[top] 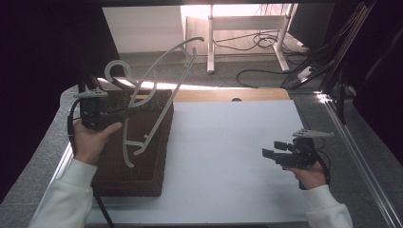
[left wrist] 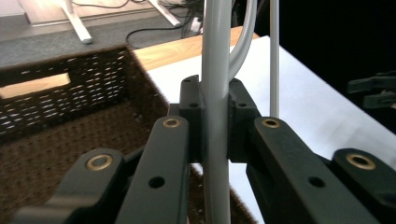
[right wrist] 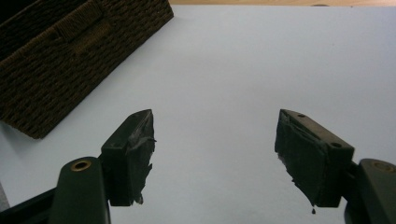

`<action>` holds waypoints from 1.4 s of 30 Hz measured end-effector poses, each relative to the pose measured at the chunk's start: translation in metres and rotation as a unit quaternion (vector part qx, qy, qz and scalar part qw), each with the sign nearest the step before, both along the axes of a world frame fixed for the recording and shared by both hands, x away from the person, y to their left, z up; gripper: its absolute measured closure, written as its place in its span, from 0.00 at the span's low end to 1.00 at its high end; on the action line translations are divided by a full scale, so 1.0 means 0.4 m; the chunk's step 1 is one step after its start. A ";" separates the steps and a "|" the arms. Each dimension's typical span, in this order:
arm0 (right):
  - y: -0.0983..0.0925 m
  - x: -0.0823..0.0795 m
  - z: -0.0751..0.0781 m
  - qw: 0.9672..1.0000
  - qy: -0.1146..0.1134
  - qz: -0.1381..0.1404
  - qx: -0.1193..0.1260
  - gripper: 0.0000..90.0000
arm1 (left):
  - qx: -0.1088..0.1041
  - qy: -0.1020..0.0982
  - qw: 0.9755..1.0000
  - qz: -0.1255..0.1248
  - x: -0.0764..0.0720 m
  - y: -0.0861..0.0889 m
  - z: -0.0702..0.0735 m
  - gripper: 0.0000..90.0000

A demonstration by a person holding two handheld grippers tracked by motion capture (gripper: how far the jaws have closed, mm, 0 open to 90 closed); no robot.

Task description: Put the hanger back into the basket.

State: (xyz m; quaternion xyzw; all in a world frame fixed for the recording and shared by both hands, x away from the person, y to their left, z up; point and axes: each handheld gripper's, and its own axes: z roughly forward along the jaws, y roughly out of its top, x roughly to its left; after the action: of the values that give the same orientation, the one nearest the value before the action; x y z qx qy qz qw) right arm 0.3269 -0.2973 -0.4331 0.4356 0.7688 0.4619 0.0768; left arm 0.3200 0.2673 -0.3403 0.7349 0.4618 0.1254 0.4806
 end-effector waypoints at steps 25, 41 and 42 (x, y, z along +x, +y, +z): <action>-0.002 0.002 -0.006 1.000 -0.005 -0.011 -0.007 0.31 | 0.038 0.021 0.997 0.065 -0.010 0.139 -0.058 0.90; 0.000 0.004 -0.012 1.000 -0.003 -0.010 -0.014 0.30 | 0.081 0.032 0.993 0.084 -0.040 0.220 -0.117 0.90; 0.000 0.004 -0.012 1.000 -0.003 -0.010 -0.014 0.30 | 0.084 0.032 0.993 0.083 -0.041 0.222 -0.119 0.90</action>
State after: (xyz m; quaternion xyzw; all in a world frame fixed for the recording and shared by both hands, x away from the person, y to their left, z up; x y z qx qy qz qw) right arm 0.3286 -0.2971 -0.4380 0.4404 0.7707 0.4516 0.0900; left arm 0.3037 0.3559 -0.3880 0.7354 0.5241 0.1792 0.3904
